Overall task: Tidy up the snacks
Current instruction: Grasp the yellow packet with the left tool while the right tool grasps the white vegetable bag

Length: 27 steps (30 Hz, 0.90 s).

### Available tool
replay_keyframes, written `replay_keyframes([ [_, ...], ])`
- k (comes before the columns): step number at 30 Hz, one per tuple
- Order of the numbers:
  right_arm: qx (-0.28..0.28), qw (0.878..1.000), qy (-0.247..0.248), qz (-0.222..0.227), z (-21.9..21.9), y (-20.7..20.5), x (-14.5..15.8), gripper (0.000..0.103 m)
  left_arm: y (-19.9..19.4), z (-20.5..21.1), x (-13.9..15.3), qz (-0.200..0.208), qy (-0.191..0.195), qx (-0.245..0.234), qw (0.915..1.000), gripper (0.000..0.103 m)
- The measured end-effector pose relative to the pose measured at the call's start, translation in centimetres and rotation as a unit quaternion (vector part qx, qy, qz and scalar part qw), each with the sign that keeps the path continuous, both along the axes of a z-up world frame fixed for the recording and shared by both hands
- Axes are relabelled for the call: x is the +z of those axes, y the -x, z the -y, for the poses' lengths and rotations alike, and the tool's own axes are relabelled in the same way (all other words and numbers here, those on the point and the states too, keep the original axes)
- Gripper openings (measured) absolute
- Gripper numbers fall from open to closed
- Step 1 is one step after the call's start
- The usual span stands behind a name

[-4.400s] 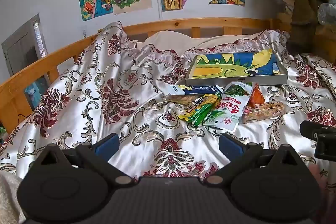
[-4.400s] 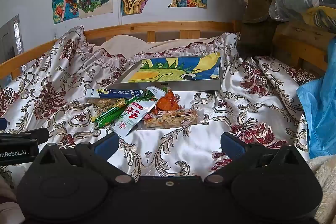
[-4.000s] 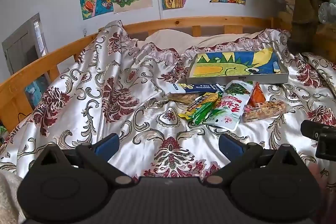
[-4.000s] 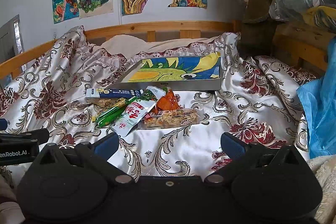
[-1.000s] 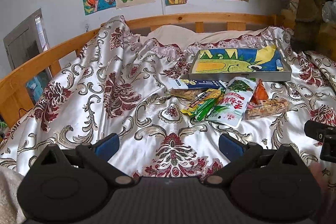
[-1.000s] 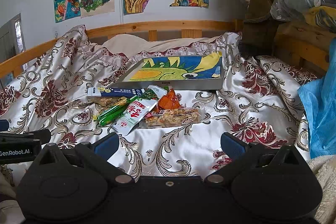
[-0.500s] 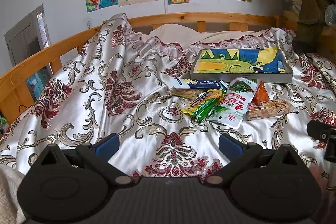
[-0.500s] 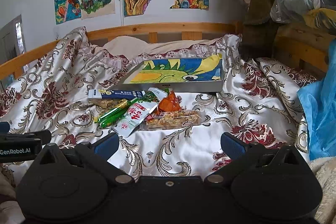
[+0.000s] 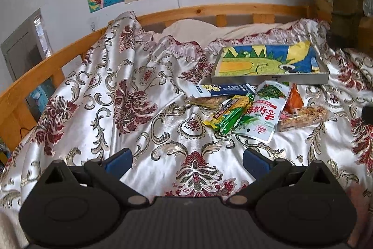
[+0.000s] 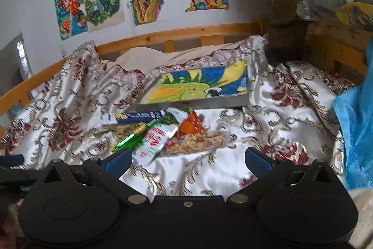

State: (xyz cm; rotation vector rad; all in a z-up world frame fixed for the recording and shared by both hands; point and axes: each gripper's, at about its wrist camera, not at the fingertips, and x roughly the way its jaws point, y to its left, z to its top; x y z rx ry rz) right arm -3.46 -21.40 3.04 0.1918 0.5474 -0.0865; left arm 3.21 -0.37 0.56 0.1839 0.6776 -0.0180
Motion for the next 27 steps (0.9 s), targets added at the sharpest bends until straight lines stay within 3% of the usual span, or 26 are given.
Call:
replay_keyframes([
  [8,0.035,0.999,0.008,0.033,1.9,-3.3,3.5,0.103,-3.6,0.5,1.1,0.007,-0.005,-0.012,0.9999,0.103],
  [13,0.083,0.995,0.059,0.016,3.0,-7.4,4.2,0.103,-6.7,0.6,1.0,0.013,0.001,-0.041,0.9991,0.103],
  [21,0.145,0.982,0.117,-0.015,4.7,-13.2,1.3,0.102,-10.5,-0.1,-0.7,0.001,0.068,-0.078,0.9946,0.103],
  [27,0.167,0.98,0.097,-0.043,5.2,-16.0,-2.1,0.102,-13.0,0.7,-2.4,-0.031,0.045,-0.113,0.9921,0.103],
])
